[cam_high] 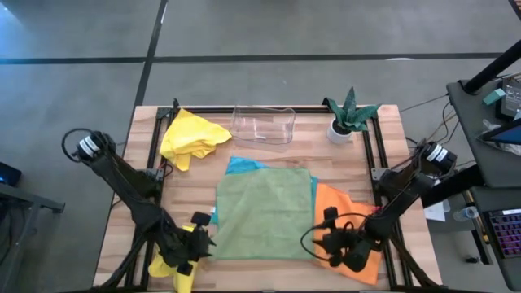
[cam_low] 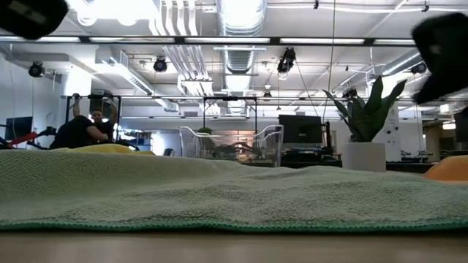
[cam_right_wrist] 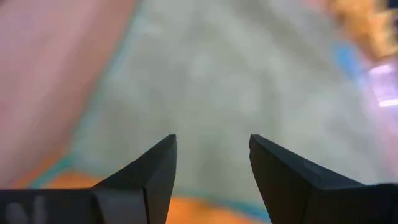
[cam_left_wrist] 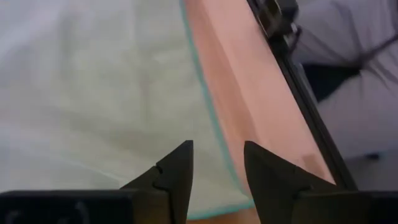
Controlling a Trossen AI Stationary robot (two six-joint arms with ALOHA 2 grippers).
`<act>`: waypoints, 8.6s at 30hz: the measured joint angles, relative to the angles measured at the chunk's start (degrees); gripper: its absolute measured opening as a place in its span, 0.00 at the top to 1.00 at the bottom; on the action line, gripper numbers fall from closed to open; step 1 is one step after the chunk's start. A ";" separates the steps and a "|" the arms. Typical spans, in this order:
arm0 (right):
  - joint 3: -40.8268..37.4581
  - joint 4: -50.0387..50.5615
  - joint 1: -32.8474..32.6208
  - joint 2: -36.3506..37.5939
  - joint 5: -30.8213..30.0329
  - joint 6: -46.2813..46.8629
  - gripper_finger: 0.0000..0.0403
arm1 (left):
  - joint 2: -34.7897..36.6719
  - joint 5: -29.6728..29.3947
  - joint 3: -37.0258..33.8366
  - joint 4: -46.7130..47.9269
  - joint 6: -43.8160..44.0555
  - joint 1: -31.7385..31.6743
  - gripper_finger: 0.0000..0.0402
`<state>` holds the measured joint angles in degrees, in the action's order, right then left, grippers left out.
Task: Fold microfiber towels
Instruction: Fold the green towel
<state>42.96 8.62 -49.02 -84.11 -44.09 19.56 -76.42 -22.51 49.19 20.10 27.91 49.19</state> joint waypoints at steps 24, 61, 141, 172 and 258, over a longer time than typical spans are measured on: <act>-0.71 -0.06 21.35 17.77 12.75 -6.18 0.62 | 34.05 -22.01 -35.49 -22.55 -14.83 -1.62 0.68; -3.15 -1.42 24.44 16.12 15.70 -20.71 0.65 | 36.59 -29.21 -36.20 -25.26 -1.30 -2.74 0.68; -7.78 -4.87 24.64 15.95 14.53 -7.44 0.65 | 24.51 -19.35 -31.63 -32.70 -5.75 -21.17 0.68; -7.81 -6.16 26.56 15.84 11.51 -0.97 0.65 | 6.29 3.77 -13.09 -23.45 -7.10 -44.38 0.68; -7.82 -10.19 26.83 16.13 13.02 -6.53 0.48 | -4.98 42.24 -12.70 -6.02 -30.07 -66.18 0.66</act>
<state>35.14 -1.56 -22.20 -67.99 -31.07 13.04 -81.41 19.73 36.48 14.08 -2.16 -16.99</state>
